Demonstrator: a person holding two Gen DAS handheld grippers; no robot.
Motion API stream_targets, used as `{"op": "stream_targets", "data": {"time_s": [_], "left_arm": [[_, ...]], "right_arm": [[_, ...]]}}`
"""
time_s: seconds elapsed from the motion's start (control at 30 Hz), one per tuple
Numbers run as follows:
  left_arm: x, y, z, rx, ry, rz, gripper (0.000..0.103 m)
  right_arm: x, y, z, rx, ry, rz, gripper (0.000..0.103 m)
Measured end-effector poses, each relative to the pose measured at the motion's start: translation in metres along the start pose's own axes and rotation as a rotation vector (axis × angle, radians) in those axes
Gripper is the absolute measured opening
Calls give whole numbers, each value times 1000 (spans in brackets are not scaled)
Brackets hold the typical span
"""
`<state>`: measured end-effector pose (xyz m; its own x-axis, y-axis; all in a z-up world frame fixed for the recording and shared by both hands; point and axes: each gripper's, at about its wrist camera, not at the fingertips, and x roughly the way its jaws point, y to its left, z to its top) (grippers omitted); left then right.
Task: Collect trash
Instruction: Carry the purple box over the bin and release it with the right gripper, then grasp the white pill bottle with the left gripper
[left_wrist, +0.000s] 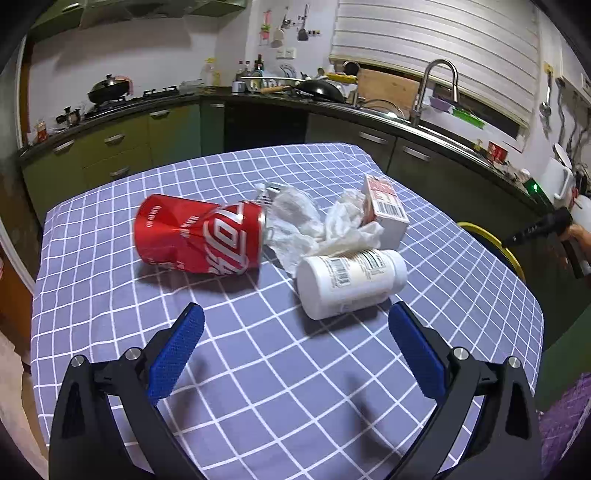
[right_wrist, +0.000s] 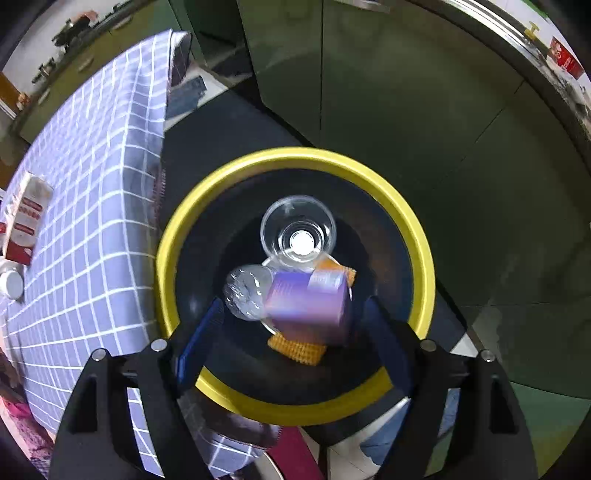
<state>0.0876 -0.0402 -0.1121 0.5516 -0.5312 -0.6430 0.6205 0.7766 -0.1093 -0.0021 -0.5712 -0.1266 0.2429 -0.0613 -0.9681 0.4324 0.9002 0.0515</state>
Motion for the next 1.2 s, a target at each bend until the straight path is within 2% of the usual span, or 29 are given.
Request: {"op": "stream_targets", "data": {"time_s": [0.1, 0.27, 0.37, 0.5, 0.73, 1.1, 1.2], "left_arm": [[3, -6, 1, -1, 29, 2, 98], [11, -29, 6, -35, 107, 55, 98], [17, -46, 10, -38, 122, 39, 98], [32, -62, 17, -43, 131, 86, 98], [57, -64, 28, -137, 141, 105, 98], [86, -61, 32, -151, 193, 137, 98], [88, -62, 34, -137, 189, 154, 93]], "right_arm": [[-3, 3, -4, 1, -10, 23, 75], [-5, 8, -9, -28, -26, 64, 75], [-6, 13, -3, -46, -40, 87, 75], [-7, 11, -2, -67, -55, 113, 75], [-4, 4, -6, -82, -60, 144, 75], [11, 3, -4, -86, -45, 175, 75], [13, 3, -3, -87, -41, 177, 75]]}}
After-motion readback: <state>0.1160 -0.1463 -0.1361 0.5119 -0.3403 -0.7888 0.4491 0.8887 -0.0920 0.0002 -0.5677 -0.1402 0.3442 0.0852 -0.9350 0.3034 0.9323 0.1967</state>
